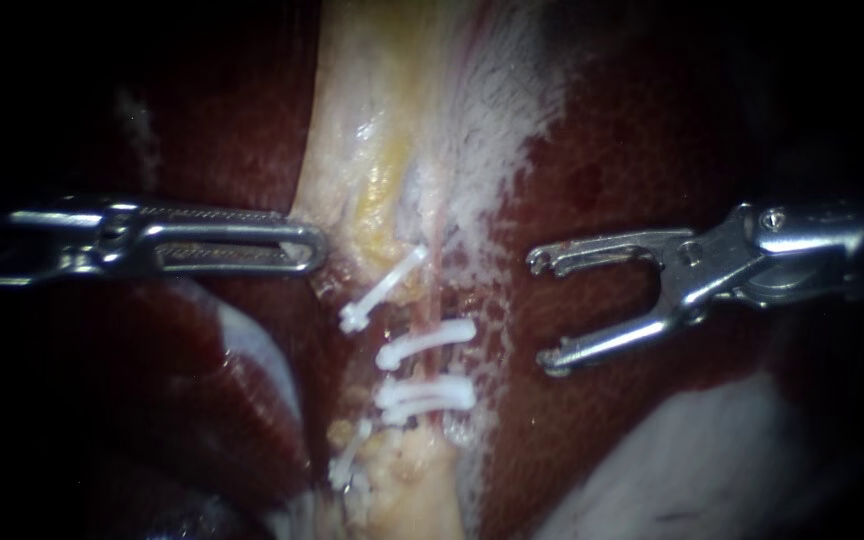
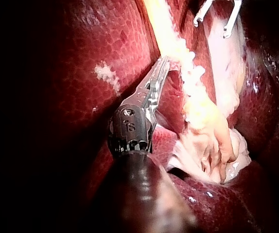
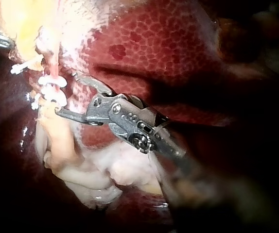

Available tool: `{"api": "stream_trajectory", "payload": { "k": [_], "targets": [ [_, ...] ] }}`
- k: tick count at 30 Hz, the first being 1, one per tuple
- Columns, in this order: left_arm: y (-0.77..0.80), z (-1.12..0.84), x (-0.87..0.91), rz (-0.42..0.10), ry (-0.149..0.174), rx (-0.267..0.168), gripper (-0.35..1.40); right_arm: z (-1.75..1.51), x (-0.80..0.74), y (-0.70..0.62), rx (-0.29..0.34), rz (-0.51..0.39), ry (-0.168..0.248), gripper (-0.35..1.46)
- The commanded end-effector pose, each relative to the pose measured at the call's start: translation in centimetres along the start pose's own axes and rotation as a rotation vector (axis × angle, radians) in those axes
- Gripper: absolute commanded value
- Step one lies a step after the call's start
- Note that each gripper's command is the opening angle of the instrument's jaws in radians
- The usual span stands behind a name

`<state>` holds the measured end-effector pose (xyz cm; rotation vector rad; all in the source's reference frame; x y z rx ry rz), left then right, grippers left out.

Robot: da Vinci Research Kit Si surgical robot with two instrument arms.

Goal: Going back third clip right tube

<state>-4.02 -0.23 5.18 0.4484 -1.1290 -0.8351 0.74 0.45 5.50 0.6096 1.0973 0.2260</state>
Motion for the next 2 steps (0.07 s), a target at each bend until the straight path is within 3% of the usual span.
{"api": "stream_trajectory", "payload": {
  "k": [1, 2],
  "targets": [
    [0.0, 0.0, 0.0, 0.0, 0.0, 0.001, -0.35, 0.0, 0.0, -0.01, 0.001, 0.0, 0.0, 0.6],
    [0.0, 0.0, 0.0, 0.0, 0.0, 0.001, -0.35, 0.0, 0.0, -0.01, 0.001, 0.0, 0.0, 0.6]
  ]
}}
